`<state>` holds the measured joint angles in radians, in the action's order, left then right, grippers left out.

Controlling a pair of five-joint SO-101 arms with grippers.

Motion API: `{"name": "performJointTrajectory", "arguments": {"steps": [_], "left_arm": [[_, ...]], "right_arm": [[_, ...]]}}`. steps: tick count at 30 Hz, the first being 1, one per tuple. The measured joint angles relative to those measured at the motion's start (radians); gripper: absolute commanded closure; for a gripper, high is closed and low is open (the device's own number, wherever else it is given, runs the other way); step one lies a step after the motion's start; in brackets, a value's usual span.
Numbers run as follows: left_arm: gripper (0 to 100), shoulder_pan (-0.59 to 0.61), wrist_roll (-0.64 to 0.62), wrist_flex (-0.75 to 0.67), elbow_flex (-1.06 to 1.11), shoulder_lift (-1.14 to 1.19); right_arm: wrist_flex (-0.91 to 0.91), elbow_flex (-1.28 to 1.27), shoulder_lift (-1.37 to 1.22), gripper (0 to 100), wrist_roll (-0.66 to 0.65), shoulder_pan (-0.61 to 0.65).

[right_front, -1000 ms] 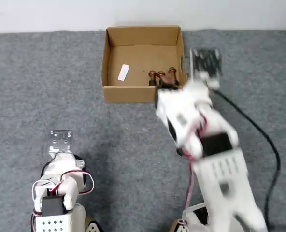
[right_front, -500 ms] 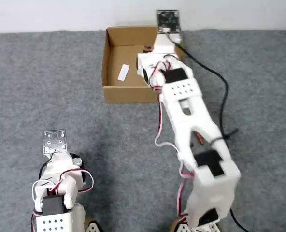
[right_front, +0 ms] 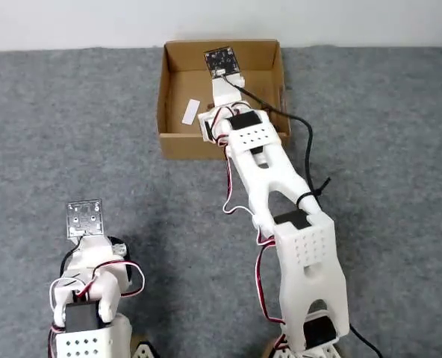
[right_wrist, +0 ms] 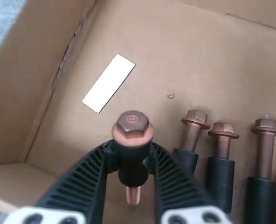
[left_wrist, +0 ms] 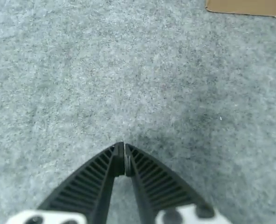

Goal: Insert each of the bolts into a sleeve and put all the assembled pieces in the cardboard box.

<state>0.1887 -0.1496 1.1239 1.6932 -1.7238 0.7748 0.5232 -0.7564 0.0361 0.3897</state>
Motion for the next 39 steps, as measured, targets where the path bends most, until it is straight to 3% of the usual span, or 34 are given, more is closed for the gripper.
{"name": "performJointTrajectory", "arguments": {"steps": [15,23,34,39], "left_arm": [[99,0.0,0.0,0.0,0.0,0.0],[99,0.0,0.0,0.0,0.0,0.0],[99,0.0,0.0,0.0,0.0,0.0],[99,0.0,-0.006,0.0,0.0,0.0]], "right_arm": [[0.104,0.052,0.021,85.2,0.0,0.026],[0.368,0.052,0.209,85.2,0.002,0.043],[0.799,0.052,0.407,85.0,0.199,0.044],[0.971,0.052,0.437,85.0,0.351,0.048]]}}
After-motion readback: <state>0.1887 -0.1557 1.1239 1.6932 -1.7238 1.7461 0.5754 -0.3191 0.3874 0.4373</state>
